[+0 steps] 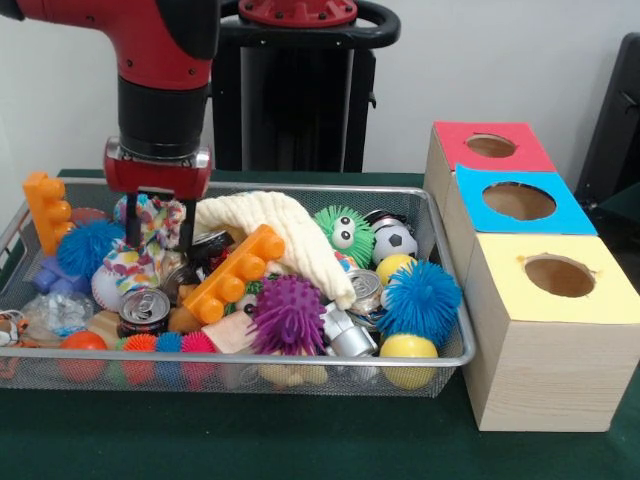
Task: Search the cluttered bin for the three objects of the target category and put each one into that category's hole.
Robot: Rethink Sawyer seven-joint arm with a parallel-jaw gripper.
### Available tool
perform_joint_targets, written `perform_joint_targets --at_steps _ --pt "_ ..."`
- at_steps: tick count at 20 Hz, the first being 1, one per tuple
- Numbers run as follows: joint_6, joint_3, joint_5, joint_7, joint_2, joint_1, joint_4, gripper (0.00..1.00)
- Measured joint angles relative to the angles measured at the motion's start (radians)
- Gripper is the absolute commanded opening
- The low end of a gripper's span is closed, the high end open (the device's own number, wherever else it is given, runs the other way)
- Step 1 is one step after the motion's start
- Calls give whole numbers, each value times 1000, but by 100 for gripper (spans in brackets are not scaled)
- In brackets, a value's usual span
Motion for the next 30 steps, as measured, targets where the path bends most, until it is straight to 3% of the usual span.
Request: perform_joint_targets --at_steps 12,30 --pt "-20 48 7 0 -67 -96 7 100" --pt "-93 50 -11 0 -33 -88 5 100"
